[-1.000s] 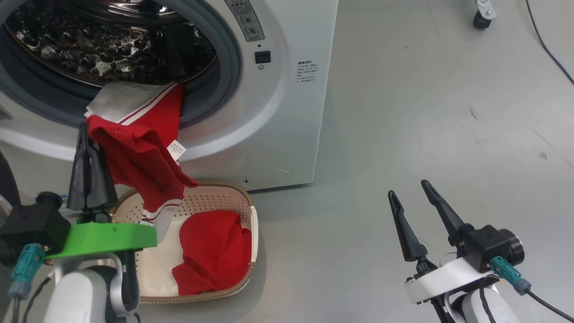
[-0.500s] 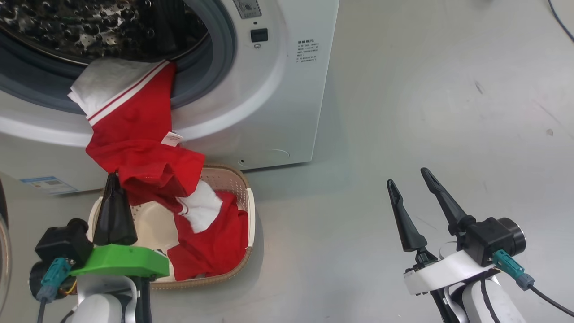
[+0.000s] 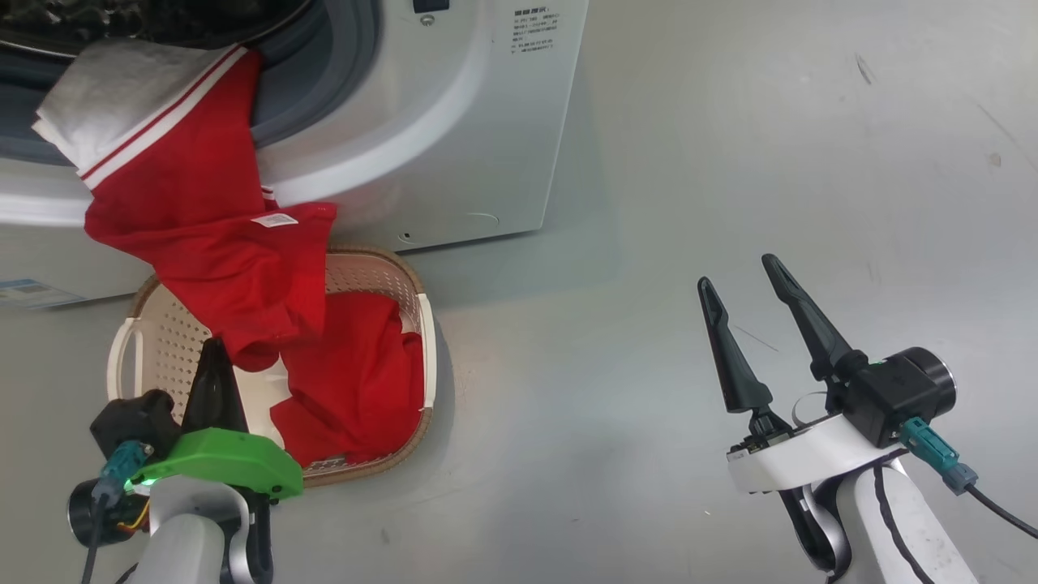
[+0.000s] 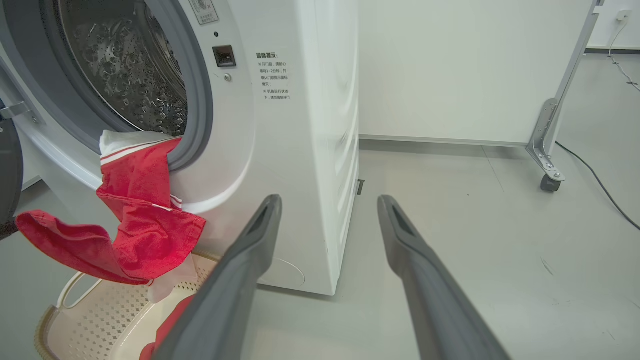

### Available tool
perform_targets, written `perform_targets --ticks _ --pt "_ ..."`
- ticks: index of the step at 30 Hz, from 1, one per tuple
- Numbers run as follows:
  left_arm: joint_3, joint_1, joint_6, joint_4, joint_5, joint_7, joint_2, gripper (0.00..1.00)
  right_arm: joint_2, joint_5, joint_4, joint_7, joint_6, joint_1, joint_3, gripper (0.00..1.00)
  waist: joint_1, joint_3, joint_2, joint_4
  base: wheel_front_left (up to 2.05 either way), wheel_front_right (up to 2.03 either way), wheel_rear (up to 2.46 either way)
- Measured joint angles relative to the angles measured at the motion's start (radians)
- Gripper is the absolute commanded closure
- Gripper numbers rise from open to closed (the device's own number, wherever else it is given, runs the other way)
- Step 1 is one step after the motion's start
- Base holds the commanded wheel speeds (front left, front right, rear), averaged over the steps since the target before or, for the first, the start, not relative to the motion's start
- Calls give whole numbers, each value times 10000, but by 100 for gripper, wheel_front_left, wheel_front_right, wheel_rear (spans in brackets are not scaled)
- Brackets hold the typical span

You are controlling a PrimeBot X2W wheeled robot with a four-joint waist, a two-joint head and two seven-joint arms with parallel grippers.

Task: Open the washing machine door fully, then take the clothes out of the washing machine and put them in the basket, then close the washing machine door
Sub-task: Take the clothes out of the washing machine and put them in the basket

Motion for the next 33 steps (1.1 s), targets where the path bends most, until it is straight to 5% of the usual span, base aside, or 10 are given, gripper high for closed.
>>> perform_targets --ticks 20,21,22,25,33 --pt "255 -2552 -2 3806 -224 46 -65 100 2 100 -115 0 2 -771 -61 0 0 1452 0 -817 0 0 0" --pt "257 -2615 -2 3962 -282 46 -67 96 4 100 -107 0 2 -777 -61 0 0 1464 0 -826 0 0 0" --pt "257 -2668 -4 4109 -311 46 -67 79 4 100 -92 0 2 -788 -59 0 0 1465 0 -827 0 0 0" --pt "267 -2837 -27 4510 -403 38 -71 0 4 100 -48 0 2 -865 -59 0 0 1451 0 -817 0 0 0" --pt "130 -3149 -236 5369 -420 -236 -104 0 4 100 65 0 2 -920 -130 0 0 1235 0 -662 0 0 0"
